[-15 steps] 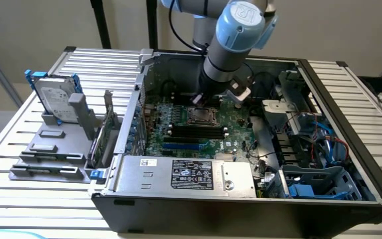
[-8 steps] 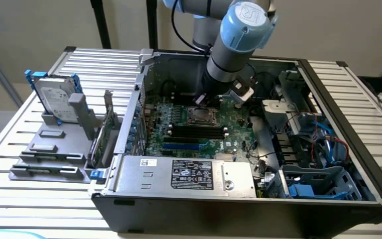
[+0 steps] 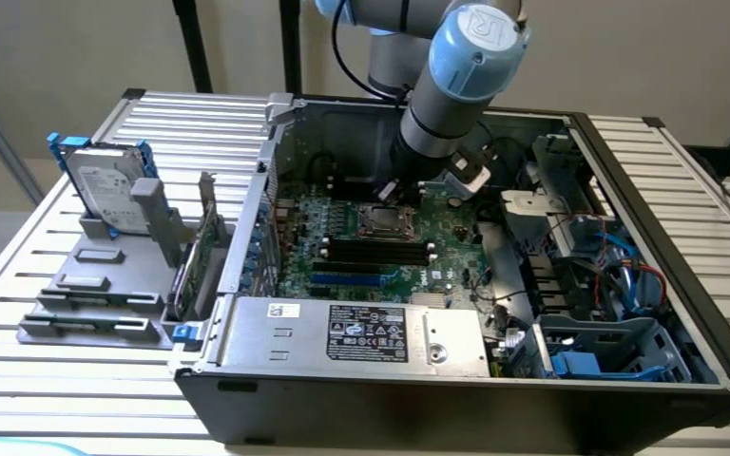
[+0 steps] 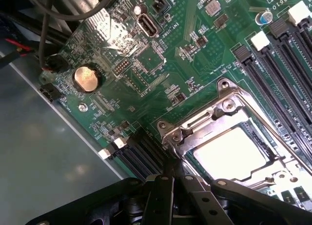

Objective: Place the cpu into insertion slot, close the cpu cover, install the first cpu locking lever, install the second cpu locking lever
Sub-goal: 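Install the first cpu locking lever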

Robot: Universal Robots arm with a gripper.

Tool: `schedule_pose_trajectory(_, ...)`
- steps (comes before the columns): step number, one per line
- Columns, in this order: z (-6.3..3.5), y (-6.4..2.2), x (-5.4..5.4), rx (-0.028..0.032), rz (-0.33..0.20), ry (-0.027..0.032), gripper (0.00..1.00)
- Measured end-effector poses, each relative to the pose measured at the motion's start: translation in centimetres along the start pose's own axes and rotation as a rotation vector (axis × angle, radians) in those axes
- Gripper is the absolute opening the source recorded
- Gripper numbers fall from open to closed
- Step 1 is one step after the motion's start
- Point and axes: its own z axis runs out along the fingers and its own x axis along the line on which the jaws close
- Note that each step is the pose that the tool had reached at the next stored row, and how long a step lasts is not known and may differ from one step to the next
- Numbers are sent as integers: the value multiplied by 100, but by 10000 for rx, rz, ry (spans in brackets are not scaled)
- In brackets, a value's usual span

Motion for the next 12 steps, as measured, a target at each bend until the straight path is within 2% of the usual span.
schedule_pose_trajectory(5, -4, 15, 6, 41, -176, -58, 11)
schedule_pose_trajectory(12, -10, 28, 13, 131, -365, -79, 11)
